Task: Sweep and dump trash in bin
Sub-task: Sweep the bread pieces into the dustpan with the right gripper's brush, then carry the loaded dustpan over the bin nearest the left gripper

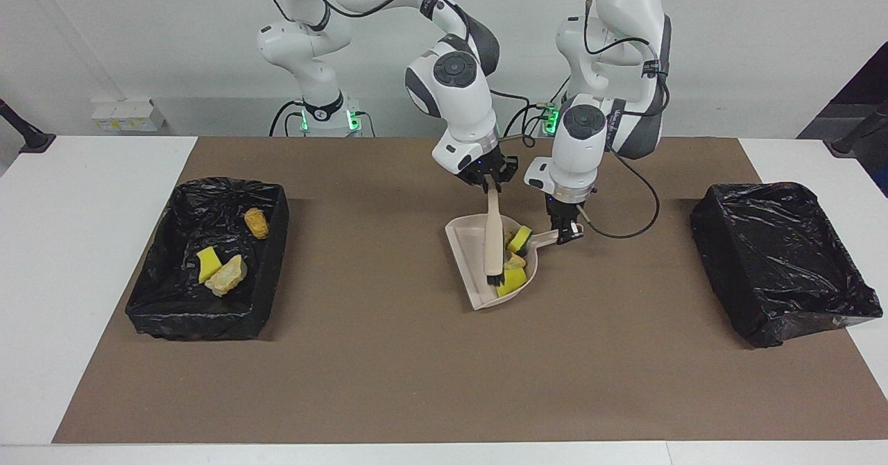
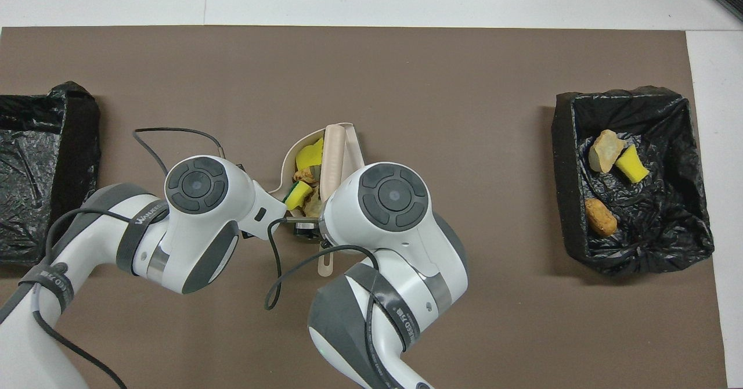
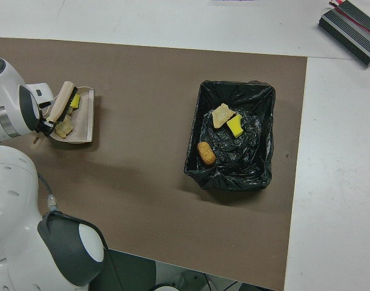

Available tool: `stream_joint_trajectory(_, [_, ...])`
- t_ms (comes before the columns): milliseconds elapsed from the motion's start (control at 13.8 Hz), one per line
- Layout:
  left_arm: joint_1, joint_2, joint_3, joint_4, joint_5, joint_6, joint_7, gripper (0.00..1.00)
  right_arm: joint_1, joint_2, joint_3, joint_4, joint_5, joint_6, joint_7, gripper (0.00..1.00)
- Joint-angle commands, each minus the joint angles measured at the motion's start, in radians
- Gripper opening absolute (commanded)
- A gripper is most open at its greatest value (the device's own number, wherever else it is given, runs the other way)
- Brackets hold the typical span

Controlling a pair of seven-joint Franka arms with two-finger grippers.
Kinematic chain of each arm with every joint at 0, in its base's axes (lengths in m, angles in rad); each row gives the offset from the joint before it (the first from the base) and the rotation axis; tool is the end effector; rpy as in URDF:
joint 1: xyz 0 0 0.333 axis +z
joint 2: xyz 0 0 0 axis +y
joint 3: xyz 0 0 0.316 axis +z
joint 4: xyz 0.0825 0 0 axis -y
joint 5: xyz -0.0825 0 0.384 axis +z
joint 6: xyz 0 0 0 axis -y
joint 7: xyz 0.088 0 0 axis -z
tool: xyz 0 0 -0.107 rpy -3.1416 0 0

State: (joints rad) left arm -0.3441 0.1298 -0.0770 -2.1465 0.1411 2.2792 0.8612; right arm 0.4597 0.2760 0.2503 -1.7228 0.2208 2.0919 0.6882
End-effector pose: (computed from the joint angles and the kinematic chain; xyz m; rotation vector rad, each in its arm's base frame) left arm 0.5099 -0.2242 0.3431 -2.3554 1.9309 0.0269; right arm 0.4916 0.4196 0.4387 -2.8700 0.1316 0.1362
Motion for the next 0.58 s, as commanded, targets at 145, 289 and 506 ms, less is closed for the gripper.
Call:
stream_joint_trajectory(145, [0.075, -0.006, 0.002, 0.051, -0.003, -0.090, 0.107, 0.00, -0.032, -0.070, 0.001, 0.023, 0.005, -0.067, 0.002, 0.00])
stream_joint_trajectory(289, [0.117, -0.007, 0.002, 0.095, -0.006, -0.136, 0.156, 0.00, -0.021, -0.096, 0.003, -0.004, 0.005, -0.114, 0.011, 0.00])
stream_joint_trajectory(506, [0.199, 0.002, 0.003, 0.222, -0.006, -0.248, 0.247, 0.00, 0.043, -0.199, 0.006, -0.150, 0.006, -0.121, 0.039, 0.00])
